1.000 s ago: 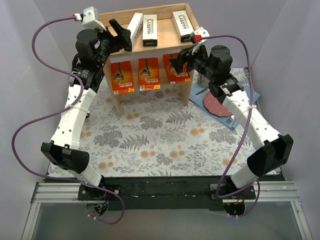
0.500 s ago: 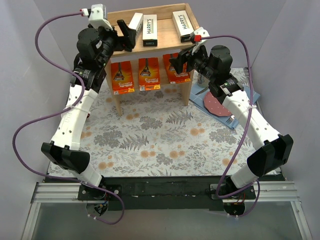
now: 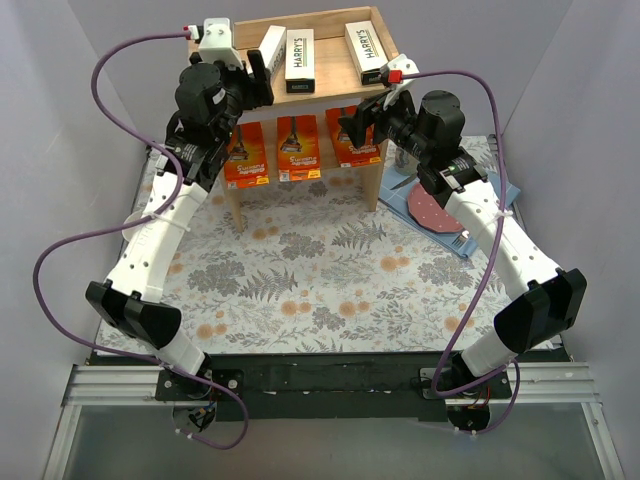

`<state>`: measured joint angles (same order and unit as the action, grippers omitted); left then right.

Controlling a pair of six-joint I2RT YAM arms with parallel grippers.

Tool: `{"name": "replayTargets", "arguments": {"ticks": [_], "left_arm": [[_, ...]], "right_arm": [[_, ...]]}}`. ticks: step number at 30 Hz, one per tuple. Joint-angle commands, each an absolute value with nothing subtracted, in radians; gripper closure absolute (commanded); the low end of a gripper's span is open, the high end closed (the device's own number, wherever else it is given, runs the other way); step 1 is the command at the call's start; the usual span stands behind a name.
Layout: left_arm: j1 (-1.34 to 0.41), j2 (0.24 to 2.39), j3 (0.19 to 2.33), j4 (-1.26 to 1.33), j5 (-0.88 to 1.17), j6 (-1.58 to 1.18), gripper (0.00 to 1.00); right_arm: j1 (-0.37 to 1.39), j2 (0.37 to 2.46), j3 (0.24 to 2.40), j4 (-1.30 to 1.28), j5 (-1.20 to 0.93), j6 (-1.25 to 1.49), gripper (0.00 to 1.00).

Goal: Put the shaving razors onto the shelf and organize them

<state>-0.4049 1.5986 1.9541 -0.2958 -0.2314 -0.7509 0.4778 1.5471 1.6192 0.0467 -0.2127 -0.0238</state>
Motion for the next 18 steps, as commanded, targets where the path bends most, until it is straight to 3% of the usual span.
{"name": "replayTargets", "arguments": {"ticks": [1, 5, 12, 14, 18], "left_arm": [[-0.403, 1.572, 1.907, -0.339, -0.266, -0.735, 0.34], [-0.403, 1.571, 1.899, -0.353, -0.241, -0.749, 0.38], [-0.399, 1.526, 1.875, -0.344, -0.264, -0.865, 0.63], [-0.368, 1.5, 1.853, -0.344, -0.233, -1.025, 0.68], [-0.299, 1.442, 1.824, -0.437, -0.143, -1.43, 0.67]], "right_arm": [[0.476, 1.523, 1.617, 0.067, -0.216, -0.026, 0.2], [0.474, 1.532, 1.626, 0.066, -0.216, -0.026, 0.2], [0.476, 1.536, 1.632, 0.058, -0.209, -0.028, 0.2], [0.474, 1.543, 1.649, 0.041, -0.212, -0.029, 0.2], [0.474, 1.58, 1.723, -0.033, -0.229, -0.057, 0.2]]}}
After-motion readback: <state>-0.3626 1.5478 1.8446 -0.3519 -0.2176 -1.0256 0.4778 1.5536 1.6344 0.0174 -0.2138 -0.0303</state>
